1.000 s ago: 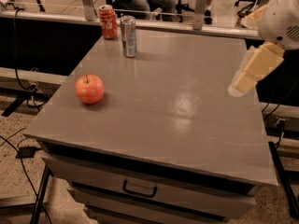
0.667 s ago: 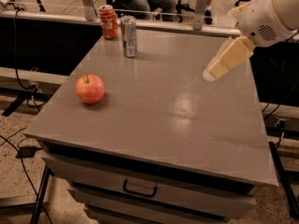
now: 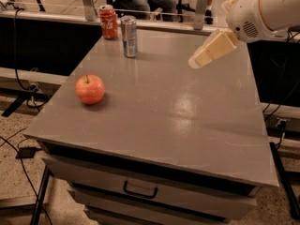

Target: Move redbull can near apple

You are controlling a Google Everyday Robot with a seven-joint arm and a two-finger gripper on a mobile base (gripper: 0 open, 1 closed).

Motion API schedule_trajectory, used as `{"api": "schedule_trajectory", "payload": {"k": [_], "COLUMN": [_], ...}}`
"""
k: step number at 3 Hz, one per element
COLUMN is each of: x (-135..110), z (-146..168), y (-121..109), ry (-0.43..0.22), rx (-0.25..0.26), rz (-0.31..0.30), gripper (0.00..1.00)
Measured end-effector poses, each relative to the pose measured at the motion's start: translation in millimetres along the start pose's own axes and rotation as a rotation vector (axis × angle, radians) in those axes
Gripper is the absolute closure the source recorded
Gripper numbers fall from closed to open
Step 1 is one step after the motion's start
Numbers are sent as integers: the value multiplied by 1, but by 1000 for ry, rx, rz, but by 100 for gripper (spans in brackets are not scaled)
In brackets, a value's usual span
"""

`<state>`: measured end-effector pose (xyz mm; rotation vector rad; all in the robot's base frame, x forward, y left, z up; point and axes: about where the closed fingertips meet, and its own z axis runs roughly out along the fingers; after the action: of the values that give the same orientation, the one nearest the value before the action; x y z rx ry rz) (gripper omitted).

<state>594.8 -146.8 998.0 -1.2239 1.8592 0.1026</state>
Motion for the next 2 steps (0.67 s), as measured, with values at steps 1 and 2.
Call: {"api": "schedule_trajectory", "payload": {"k": [1,2], "x": [-13,-36], "z": [14,40], "y": [-16,-41], "ry": [-82,-216], "rx": [39,71], "rz": [21,92], "gripper": [0,0]}}
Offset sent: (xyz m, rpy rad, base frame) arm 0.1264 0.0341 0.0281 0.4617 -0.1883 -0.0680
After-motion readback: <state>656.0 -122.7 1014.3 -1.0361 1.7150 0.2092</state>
